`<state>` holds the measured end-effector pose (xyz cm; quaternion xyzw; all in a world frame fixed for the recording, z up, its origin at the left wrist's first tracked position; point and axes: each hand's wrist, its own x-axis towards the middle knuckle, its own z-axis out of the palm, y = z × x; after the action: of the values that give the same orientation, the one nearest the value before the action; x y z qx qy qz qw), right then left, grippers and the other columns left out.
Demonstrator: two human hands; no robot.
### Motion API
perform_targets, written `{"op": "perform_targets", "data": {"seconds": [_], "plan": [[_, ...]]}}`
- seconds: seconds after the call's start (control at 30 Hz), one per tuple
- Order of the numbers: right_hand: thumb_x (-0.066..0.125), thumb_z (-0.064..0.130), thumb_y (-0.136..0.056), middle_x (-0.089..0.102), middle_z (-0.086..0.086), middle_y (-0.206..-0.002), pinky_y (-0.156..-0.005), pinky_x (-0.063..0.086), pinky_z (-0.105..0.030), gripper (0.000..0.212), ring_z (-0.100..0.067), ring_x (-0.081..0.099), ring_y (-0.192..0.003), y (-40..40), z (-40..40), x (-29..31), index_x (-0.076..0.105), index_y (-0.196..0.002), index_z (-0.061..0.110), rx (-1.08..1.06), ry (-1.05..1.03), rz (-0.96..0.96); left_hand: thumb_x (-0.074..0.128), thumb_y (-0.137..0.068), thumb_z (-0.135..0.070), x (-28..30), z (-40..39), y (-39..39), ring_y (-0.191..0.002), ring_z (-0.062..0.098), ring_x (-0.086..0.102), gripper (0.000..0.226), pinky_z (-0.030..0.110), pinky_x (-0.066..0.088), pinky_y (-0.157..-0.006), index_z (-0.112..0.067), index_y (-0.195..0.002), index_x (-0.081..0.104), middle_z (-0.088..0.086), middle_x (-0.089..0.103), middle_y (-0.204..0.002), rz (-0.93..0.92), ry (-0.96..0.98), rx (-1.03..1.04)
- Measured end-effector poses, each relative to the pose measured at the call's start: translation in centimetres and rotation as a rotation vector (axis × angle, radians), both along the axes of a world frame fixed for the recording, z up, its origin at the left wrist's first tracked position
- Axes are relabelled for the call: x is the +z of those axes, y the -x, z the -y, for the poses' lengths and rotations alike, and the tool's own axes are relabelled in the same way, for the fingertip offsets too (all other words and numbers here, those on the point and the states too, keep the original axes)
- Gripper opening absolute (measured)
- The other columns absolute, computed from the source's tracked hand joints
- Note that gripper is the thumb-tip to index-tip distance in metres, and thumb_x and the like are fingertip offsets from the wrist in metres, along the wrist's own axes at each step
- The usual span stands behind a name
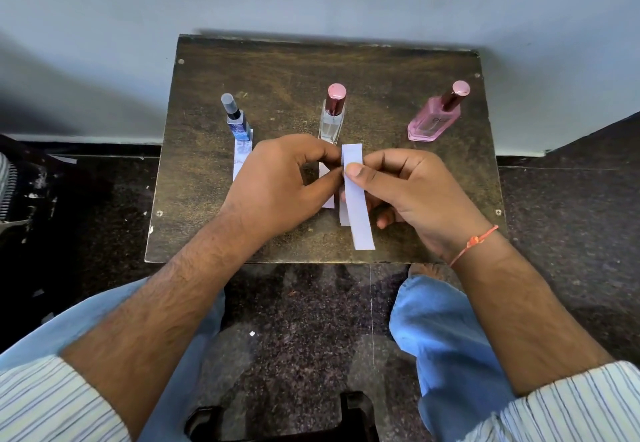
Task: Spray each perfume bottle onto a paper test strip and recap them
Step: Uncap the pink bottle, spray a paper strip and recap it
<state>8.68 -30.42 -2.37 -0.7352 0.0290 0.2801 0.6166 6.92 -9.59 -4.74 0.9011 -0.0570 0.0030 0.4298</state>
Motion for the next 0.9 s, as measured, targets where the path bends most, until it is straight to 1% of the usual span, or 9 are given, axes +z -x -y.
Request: {"op": "perform_targets", "data": {"seconds": [0.13,0.27,0.4,0.53,0.63,0.7,0.77,0.83,0.9], "plan": [[0.074,0.020,-0.101,0.083,-0.015,-0.092,-0.053,0.044,-0.030,0.014,-0.023,0.070,-0.074,0.0,-0.1,0.5,0.080,-0.095,0.008,0.007,-0.024,-0.033,0.077,-0.100,-0.023,0.1,0.0,0.1,-0.068,-0.024,0.055,0.017,-0.001,0.035,-0.061,-0.027,-0.115,0.084,-0.034,0.063,-0.084,0.004,0.009,-0.013],[0.076,0.016,-0.098,0.079,-0.009,-0.082,-0.052,0.041,-0.030,0.020,-0.018,0.066,-0.068,0.0,-0.1,0.7,0.081,-0.079,0.019,-0.004,-0.083,-0.056,0.076,-0.099,-0.027,0.3,0.0,0.1,-0.072,-0.019,0.058,0.016,0.000,0.035,-0.061,-0.032,-0.111,0.084,-0.030,0.065,-0.083,0.003,-0.057,-0.008],[0.080,0.021,-0.089,0.071,-0.015,-0.083,-0.052,0.041,-0.030,0.015,-0.025,0.057,-0.072,0.0,-0.3,0.7,0.082,-0.074,0.020,0.020,-0.148,-0.071,0.076,-0.098,-0.028,0.4,0.1,0.1,-0.076,-0.022,0.059,0.012,-0.001,0.036,-0.064,-0.033,-0.105,0.084,-0.035,0.064,-0.082,-0.015,-0.078,0.009],[0.079,0.023,-0.085,0.072,-0.003,-0.072,-0.049,0.041,-0.026,0.015,-0.015,0.062,-0.061,0.0,-0.1,0.8,0.081,-0.070,0.021,0.030,-0.191,-0.105,0.077,-0.098,-0.026,0.6,0.3,0.1,-0.073,-0.025,0.057,0.010,-0.003,0.035,-0.063,-0.031,-0.102,0.085,-0.035,0.064,-0.082,-0.022,-0.073,0.015],[0.079,0.024,-0.082,0.075,-0.002,-0.070,-0.057,0.040,-0.031,0.014,-0.015,0.067,-0.059,0.0,0.1,0.9,0.081,-0.068,0.022,0.049,-0.214,-0.112,0.077,-0.098,-0.025,0.8,0.4,0.3,-0.070,-0.023,0.058,0.009,-0.001,0.036,-0.062,-0.029,-0.100,0.085,-0.033,0.065,-0.081,-0.014,-0.069,0.004],[0.084,0.018,-0.084,0.075,-0.004,-0.073,-0.065,0.042,-0.035,0.016,-0.016,0.070,-0.061,0.0,0.3,1.0,0.081,-0.068,0.022,0.060,-0.264,-0.122,0.076,-0.098,-0.028,0.8,0.2,0.2,-0.072,-0.010,0.062,0.008,0.007,0.041,-0.065,-0.027,-0.098,0.084,-0.025,0.069,-0.081,-0.025,-0.103,0.006],[0.082,0.015,-0.084,0.076,-0.006,-0.076,-0.071,0.044,-0.038,0.017,-0.018,0.072,-0.062,0.1,0.4,1.2,0.081,-0.068,0.021,0.073,-0.335,-0.134,0.075,-0.097,-0.031,0.8,0.0,0.1,-0.070,-0.001,0.061,0.010,0.024,0.049,-0.065,-0.025,-0.097,0.083,-0.020,0.067,-0.077,-0.040,-0.170,0.008],[0.083,0.021,-0.081,0.077,-0.004,-0.075,-0.071,0.044,-0.038,0.012,-0.020,0.070,-0.062,0.1,0.2,1.3,0.082,-0.070,0.021,0.080,-0.347,-0.109,0.077,-0.096,-0.029,1.1,-0.1,0.3,-0.063,-0.009,0.058,0.009,0.015,0.042,-0.060,-0.023,-0.094,0.083,-0.027,0.061,-0.068,-0.027,-0.119,0.032],[0.084,0.019,-0.086,0.074,-0.002,-0.073,-0.065,0.044,-0.036,0.014,-0.022,0.061,-0.063,0.0,0.0,0.9,0.082,-0.072,0.021,0.050,-0.267,-0.045,0.077,-0.098,-0.023,1.2,0.0,0.1,-0.052,-0.016,0.054,0.008,0.003,0.034,-0.053,-0.020,-0.093,0.083,-0.033,0.060,-0.057,-0.080,0.046,0.056]]}}
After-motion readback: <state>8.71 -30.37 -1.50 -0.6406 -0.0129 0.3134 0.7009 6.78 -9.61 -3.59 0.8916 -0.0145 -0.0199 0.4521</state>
